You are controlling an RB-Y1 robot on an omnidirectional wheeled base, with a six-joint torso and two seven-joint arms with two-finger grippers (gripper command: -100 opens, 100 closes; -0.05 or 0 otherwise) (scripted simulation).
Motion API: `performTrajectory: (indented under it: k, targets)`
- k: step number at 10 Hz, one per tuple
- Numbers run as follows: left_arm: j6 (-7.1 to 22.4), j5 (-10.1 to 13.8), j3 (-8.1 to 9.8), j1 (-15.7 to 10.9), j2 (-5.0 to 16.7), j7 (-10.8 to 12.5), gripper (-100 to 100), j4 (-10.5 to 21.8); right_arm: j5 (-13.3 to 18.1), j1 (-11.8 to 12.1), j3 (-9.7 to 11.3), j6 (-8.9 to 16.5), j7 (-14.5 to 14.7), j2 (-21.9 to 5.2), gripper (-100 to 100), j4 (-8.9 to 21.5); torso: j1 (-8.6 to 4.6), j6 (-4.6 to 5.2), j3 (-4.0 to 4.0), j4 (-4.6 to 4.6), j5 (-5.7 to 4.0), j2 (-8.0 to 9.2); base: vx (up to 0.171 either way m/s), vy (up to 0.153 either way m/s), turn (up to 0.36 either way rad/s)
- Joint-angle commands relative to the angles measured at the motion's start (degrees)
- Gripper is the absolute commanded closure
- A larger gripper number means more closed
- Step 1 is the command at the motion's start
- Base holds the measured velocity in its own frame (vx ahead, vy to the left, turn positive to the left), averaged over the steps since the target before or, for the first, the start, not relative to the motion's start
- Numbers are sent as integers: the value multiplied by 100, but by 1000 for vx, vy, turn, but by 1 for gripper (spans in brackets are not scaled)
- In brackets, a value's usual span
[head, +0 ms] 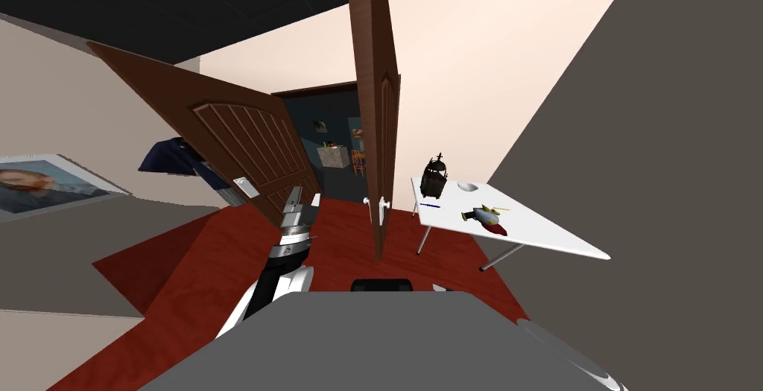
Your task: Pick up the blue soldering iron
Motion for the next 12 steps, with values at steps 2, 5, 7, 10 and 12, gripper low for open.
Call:
performTrajectory:
  k: [2,5,7,10,12]
  targets:
    - [0,0,0,1,0,0,0,0,193,-17,180,-189,184,-379,-100,500,-2,5,-1,-1,0,0,51,47,191]
    - [0,0,0,0,0,0,0,0,329,-80,316,-277,293,-754,-100,879,-2,1,-2,-1,0,-3,49,36,143]
    - [0,0,0,0,0,0,0,0,456,-145,443,-357,400,-1009,-100,1198,-7,1,-3,-1,-1,-6,53,27,162]
    - [0,0,1,1,0,0,0,0,677,-280,663,-493,605,-1426,-100,1789,-9,6,-2,-1,-1,-3,55,21,173]
    - [0,0,1,1,1,0,0,0,768,-350,757,-550,701,-1671,-100,2080,-13,6,-1,-1,-2,-1,48,9,168]
